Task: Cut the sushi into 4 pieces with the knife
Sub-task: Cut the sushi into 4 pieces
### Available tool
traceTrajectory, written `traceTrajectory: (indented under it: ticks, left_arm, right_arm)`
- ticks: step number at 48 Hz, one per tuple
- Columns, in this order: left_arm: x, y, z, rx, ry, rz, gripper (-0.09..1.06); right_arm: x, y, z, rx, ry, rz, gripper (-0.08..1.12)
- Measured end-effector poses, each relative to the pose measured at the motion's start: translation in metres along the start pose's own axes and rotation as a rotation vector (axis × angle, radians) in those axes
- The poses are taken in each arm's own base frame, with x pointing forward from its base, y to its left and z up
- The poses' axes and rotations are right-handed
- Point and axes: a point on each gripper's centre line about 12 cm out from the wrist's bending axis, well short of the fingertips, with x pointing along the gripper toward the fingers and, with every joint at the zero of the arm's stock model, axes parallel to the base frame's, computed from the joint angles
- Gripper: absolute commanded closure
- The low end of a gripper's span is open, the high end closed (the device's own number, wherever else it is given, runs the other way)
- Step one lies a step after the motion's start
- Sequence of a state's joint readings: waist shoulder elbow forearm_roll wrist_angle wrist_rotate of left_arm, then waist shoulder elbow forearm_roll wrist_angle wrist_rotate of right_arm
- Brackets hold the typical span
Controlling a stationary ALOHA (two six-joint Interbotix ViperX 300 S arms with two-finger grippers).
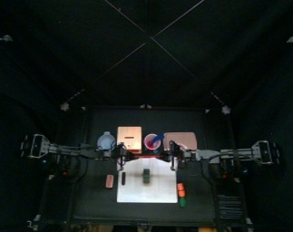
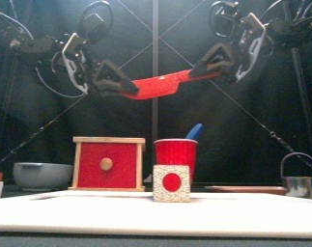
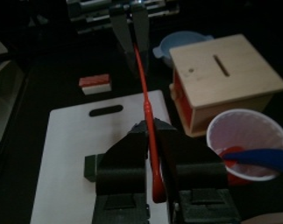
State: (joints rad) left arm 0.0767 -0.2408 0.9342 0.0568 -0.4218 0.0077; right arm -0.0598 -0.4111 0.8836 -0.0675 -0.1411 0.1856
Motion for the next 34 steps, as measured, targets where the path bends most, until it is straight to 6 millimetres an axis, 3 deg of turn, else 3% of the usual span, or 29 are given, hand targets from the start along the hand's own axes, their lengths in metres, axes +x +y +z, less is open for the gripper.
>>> traceTrajectory:
  ticks: [16, 34]
  left_arm:
    - [-0.004, -0.019, -0.021, 0.038, 0.057, -0.065, 0.73]
    - [0.012, -0.039, -0.048, 0.084, 0.147, -0.134, 0.74]
  right_arm:
    - [0.025, 0.013, -0.03, 0.012, 0.139, 0.025, 0.91]
    - [0.038, 0.022, -0.056, 0.015, 0.273, 0.033, 0.91]
